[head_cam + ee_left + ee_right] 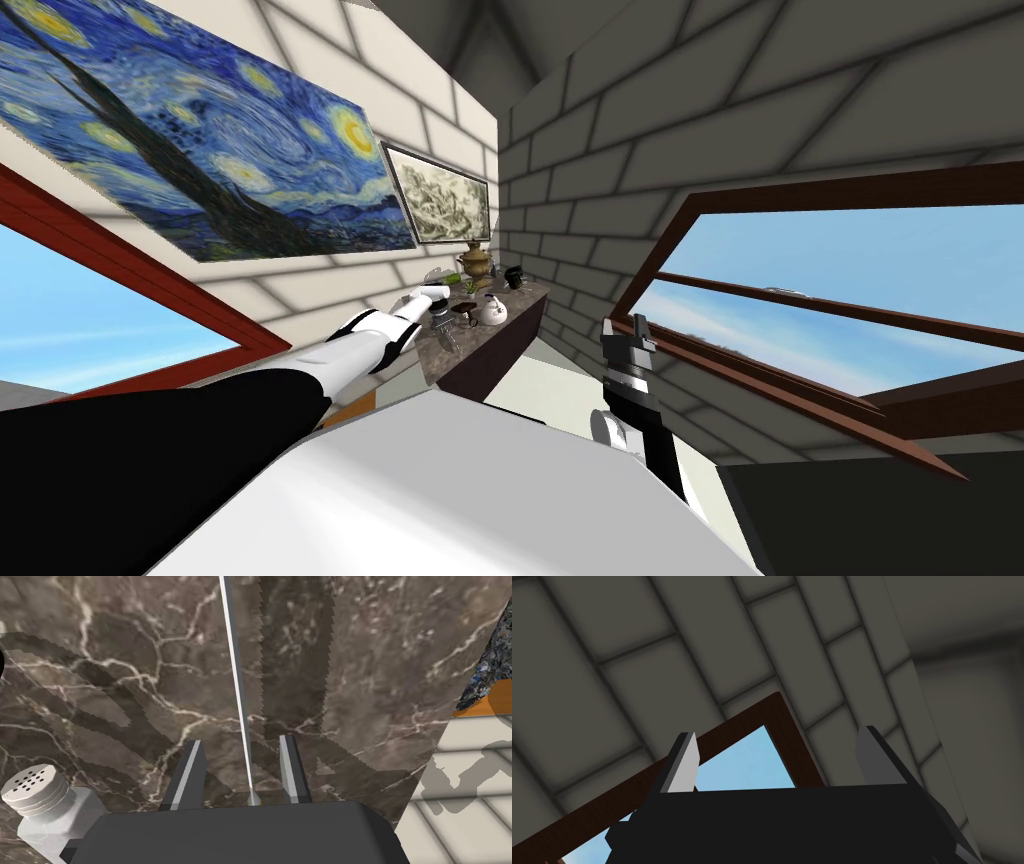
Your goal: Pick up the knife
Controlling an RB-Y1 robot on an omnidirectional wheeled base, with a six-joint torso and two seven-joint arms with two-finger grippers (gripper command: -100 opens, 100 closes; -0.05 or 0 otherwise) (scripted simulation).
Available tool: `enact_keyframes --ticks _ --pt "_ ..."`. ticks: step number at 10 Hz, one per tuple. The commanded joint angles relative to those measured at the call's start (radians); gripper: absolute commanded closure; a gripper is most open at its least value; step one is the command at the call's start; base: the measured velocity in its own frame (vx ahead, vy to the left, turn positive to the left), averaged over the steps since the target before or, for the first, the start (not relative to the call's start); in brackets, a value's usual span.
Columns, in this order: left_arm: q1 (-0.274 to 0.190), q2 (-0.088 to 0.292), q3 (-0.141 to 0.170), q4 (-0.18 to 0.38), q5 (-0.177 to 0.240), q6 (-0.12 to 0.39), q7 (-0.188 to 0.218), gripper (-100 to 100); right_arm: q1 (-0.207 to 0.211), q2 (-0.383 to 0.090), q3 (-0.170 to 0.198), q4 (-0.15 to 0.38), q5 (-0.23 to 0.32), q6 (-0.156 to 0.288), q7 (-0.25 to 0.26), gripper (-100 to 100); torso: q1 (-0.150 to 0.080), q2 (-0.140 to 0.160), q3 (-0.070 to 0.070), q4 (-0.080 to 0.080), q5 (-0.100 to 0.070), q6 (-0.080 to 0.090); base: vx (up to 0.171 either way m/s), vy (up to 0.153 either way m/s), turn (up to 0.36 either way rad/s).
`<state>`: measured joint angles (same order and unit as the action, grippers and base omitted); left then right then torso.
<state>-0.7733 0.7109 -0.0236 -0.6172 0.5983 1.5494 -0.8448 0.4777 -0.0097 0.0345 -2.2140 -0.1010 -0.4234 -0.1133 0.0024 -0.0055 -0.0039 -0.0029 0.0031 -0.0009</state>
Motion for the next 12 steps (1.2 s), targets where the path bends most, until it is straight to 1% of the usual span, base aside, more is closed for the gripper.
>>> enact_keyframes --ticks 1,2,4,5,6,8,10,11,12 --pt "0.006 0.031 0.006 -0.009 0.005 0.027 0.000 -100 0.000 0.000 0.000 0.000 0.000 0.000 0.000 0 0.000 0.000 0.000 0.000 0.000 0.000 0.069 -0.037 -0.035" --pt "0.017 0.046 0.006 0.004 0.005 0.040 0.000 -100 0.000 0.000 0.000 0.000 0.000 0.000 0.000 0 -0.001 -0.002 -0.001 -0.001 0.000 0.000 0.083 -0.042 -0.033" --pt "0.022 0.053 0.007 0.009 0.004 0.045 0.001 -100 0.000 0.000 0.000 0.000 0.000 0.000 0.000 0 -0.001 -0.003 -0.002 -0.001 0.000 0.000 0.050 -0.027 -0.012" --pt "0.036 0.078 0.008 0.028 0.002 0.059 0.004 -100 0.000 0.000 0.000 0.000 0.000 0.000 0.000 0 0.000 -0.002 -0.001 -0.001 0.000 0.000 0.071 -0.032 -0.065" --pt "0.039 0.086 0.009 0.033 0.002 0.064 0.004 -100 0.000 0.000 0.000 0.000 0.000 0.000 0.000 0 -0.001 -0.003 -0.002 -0.001 0.000 0.000 0.089 -0.049 -0.028" --pt "0.056 0.124 0.012 0.059 0.001 0.089 0.006 -100 0.000 0.000 0.000 0.000 0.000 0.000 0.000 0 -0.001 -0.004 -0.003 -0.001 0.000 0.000 0.100 -0.044 -0.035" --pt "0.056 0.124 0.012 0.059 0.001 0.089 0.006 -100 0.000 0.000 0.000 0.000 0.000 0.000 0.000 0 -0.001 -0.004 -0.003 -0.001 0.000 0.000 0.046 -0.028 -0.006" --pt "0.067 0.153 0.015 0.077 -0.003 0.099 0.012 -100 0.000 0.000 0.000 0.000 0.000 0.000 0.000 0 0.000 -0.001 -0.001 -0.001 0.000 0.000 0.047 -0.032 -0.042" --pt "0.068 0.142 0.016 0.061 0.001 0.096 0.009 -100 0.000 0.000 0.000 0.000 0.000 0.000 0.000 0 -0.001 -0.001 -0.001 -0.001 0.000 0.000 0.029 -0.017 -0.001"
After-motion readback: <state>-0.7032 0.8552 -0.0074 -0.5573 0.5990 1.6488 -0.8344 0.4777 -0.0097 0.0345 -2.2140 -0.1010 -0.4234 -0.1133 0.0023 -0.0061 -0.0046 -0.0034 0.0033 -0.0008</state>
